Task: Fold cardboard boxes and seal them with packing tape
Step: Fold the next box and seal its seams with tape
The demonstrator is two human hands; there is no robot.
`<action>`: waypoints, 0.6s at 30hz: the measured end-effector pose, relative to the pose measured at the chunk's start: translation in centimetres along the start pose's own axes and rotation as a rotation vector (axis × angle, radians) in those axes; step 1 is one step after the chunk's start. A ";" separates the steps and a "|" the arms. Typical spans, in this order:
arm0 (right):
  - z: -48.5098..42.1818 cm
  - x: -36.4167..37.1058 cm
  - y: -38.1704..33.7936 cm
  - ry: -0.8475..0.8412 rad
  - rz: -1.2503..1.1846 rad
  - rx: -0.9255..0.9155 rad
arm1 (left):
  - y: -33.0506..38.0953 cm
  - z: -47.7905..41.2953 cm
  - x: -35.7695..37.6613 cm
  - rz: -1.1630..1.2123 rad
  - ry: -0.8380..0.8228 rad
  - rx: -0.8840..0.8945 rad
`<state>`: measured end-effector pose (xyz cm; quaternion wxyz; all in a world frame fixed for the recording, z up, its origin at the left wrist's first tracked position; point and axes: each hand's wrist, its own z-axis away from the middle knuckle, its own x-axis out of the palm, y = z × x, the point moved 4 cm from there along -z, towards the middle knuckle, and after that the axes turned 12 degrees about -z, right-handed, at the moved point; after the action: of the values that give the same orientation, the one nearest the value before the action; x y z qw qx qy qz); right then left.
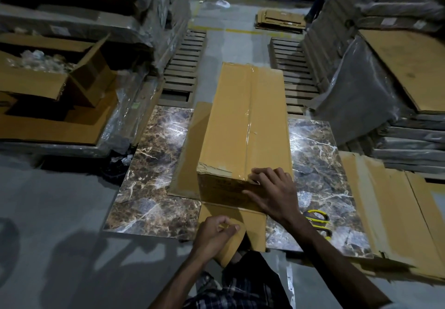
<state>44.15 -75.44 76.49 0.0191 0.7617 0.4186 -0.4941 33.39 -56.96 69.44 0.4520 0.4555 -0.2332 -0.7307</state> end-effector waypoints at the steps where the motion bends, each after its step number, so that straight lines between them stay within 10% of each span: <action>1: 0.1 -0.9 -0.4 0.054 -0.103 0.039 | 0.6 0.1 -0.4 0.016 0.008 0.011; 5: 1.0 -4.1 -2.6 0.181 -0.412 0.215 | 3.2 0.7 -2.4 0.033 0.036 0.079; 10: 2.8 -1.3 -3.6 -0.369 -0.826 0.810 | 6.2 1.7 -4.0 -0.106 0.030 0.231; 18: 3.4 0.5 -4.6 -0.339 -1.130 1.002 | 6.7 1.8 -4.6 -0.378 -0.018 0.277</action>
<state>38.68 -73.63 76.11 -0.5190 0.2641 0.4615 -0.6692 35.61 -56.34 77.45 0.2384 0.5420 -0.2459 -0.7674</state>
